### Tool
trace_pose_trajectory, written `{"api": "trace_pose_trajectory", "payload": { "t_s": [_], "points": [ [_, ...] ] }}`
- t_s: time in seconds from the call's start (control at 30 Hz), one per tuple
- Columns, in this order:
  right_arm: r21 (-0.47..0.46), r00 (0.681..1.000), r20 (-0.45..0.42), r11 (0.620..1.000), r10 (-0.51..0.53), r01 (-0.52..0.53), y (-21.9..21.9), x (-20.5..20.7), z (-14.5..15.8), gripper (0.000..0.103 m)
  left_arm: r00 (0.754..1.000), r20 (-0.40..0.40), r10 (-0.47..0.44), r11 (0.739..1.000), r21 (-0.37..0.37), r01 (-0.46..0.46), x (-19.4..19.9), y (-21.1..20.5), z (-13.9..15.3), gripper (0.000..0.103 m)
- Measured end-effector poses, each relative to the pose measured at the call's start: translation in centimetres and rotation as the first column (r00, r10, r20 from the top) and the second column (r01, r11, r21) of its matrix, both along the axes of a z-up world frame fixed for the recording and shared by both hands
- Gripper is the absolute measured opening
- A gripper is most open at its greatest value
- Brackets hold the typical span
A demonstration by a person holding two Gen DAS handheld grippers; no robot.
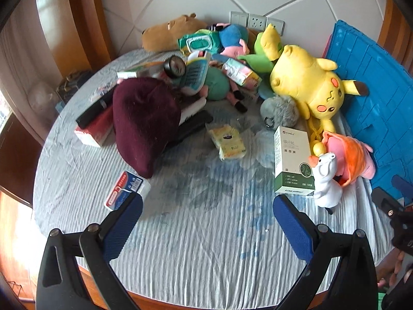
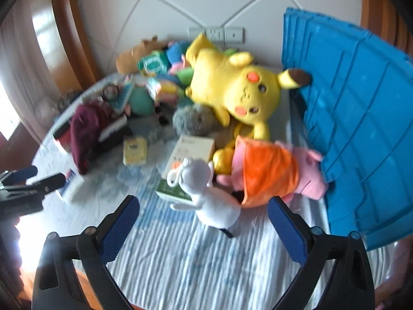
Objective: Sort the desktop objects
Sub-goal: 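Move the left gripper toward the wet-tissue pouch while the right approaches the white plush, then grasp the wet-tissue pouch with the left gripper while the right grasps the white plush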
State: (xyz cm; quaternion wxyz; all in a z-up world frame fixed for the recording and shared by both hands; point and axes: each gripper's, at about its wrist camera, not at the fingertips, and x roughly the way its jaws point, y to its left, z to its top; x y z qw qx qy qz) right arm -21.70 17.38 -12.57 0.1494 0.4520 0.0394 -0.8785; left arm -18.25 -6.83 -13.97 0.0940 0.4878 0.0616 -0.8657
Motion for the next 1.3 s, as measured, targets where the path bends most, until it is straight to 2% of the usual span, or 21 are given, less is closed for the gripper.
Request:
{"api": "trace_pose_trajectory", "payload": {
  "t_s": [0.1,0.13,0.4,0.57,0.67,0.77,0.83,0.9,1.03,1.3],
  "points": [
    [0.025,0.999,0.037,1.0,0.008,-0.009,-0.3,-1.1,-1.8,0.077,1.0,0.025,-0.004,1.0,0.012,0.004,-0.9,0.5,-1.3,0.1],
    [0.024,0.998,0.062,1.0,0.01,-0.012,-0.3,-1.7,-2.8,0.074,0.999,0.041,-0.014,1.0,0.016,0.014,-1.2,0.7,-1.8,0.1],
    [-0.011,0.987,0.152,0.999,0.052,-0.05,-1.2,-4.9,-7.6,0.074,0.992,0.12,-0.034,0.999,-0.01,0.036,-4.8,1.2,-4.5,0.1],
    [0.0,0.983,0.181,1.0,0.024,-0.025,-2.1,-6.3,-9.3,0.074,0.987,0.148,-0.056,0.998,-0.001,0.056,-7.2,0.2,-6.1,0.1],
    [0.016,0.983,0.182,0.999,-0.038,0.036,-2.3,-7.0,-10.0,0.074,0.981,0.16,-0.106,0.994,-0.011,0.109,-9.1,-0.1,-7.1,0.1],
    [-0.001,0.975,0.185,0.992,-0.126,0.128,-2.2,-7.3,-10.5,0.069,0.966,0.183,-0.182,0.982,-0.006,0.187,-11.8,-0.2,-8.8,0.1],
    [-0.008,0.966,0.182,0.982,-0.186,0.19,-2.1,-7.4,-10.6,0.062,0.955,0.195,-0.225,0.973,-0.006,0.23,-13.5,-0.2,-9.8,0.1],
    [0.011,0.954,0.178,0.97,-0.24,0.242,-2.2,-7.7,-10.8,0.059,0.945,0.211,-0.25,0.967,-0.003,0.256,-14.9,-0.1,-11.0,0.1],
    [0.025,0.931,0.181,0.948,-0.317,0.318,-2.2,-8.2,-11.1,0.057,0.937,0.241,-0.251,0.967,0.012,0.256,-17.0,0.0,-12.9,0.1],
    [0.038,0.934,0.185,0.952,-0.306,0.305,-2.4,-8.7,-11.5,0.057,0.935,0.268,-0.234,0.971,0.023,0.236,-18.8,0.7,-15.2,0.1]
  ]
}}
